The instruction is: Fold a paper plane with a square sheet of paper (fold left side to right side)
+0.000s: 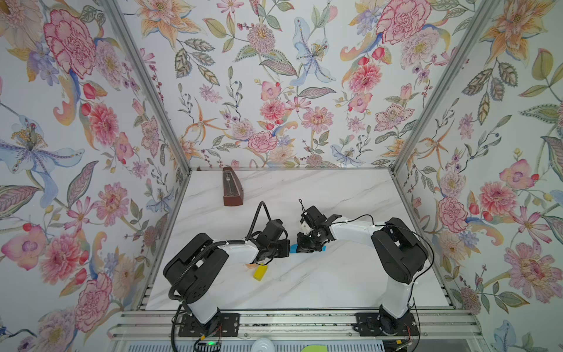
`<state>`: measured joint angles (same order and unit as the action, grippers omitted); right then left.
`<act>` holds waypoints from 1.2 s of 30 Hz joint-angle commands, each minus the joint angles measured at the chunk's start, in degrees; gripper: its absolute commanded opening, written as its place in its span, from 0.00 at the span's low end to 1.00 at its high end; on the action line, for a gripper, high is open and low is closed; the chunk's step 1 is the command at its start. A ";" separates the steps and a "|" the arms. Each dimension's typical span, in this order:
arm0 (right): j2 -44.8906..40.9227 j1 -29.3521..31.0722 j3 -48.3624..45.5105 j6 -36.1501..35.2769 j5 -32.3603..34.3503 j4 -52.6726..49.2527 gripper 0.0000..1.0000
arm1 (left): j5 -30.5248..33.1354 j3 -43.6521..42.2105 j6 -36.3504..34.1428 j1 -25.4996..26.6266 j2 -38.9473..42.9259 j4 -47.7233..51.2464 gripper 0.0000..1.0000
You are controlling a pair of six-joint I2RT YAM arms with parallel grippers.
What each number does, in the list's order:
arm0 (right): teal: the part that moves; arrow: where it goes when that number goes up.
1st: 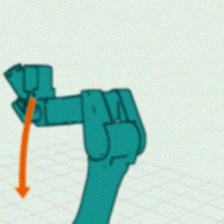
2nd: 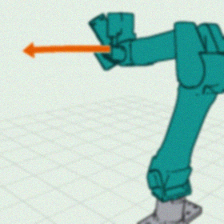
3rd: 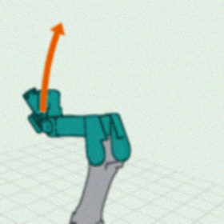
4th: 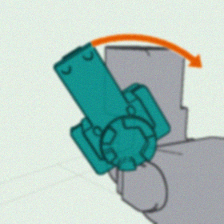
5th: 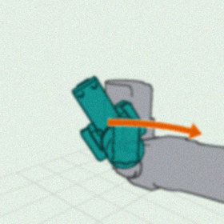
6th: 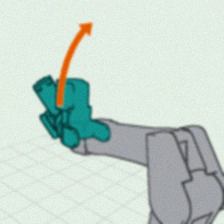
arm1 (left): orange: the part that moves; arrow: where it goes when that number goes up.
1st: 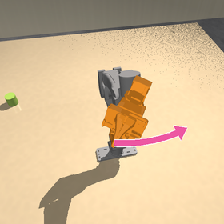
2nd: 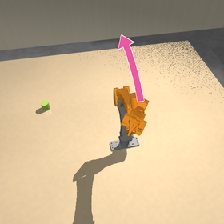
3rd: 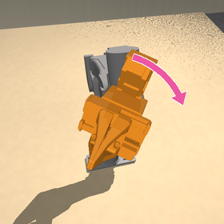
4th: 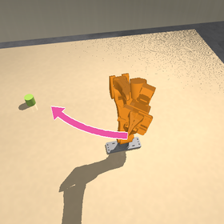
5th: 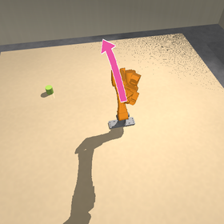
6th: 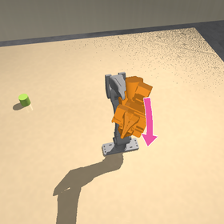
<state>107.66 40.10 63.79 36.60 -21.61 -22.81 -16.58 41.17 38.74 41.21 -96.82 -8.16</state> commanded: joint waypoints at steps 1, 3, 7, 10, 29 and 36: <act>0.22 -1.67 -4.08 -1.44 9.08 -10.27 0.01 | 1.56 -4.35 1.68 -0.87 -3.37 5.94 0.00; -0.45 -2.62 -5.26 -1.51 9.84 -10.64 0.01 | 1.37 -4.84 2.03 -0.96 -3.68 5.62 0.00; -1.90 -4.29 -7.62 -2.26 10.83 -11.01 0.01 | 1.29 -5.29 2.13 -1.19 -3.94 5.53 0.00; -3.24 -5.89 -9.53 -2.84 11.96 -11.74 0.01 | 1.13 -5.52 2.17 -1.53 -4.09 5.28 0.00; -14.65 -18.45 -18.23 -5.33 10.71 -14.24 0.00 | -4.08 -5.76 1.78 -1.15 -3.32 1.42 0.00; -25.95 -14.87 -10.72 -1.26 8.18 -15.58 0.07 | -8.82 -5.65 3.74 0.54 4.47 -4.34 0.04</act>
<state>83.90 24.62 49.65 33.69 -13.91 -36.03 -22.20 36.75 41.04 41.10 -95.18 -14.50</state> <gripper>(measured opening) 0.069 0.048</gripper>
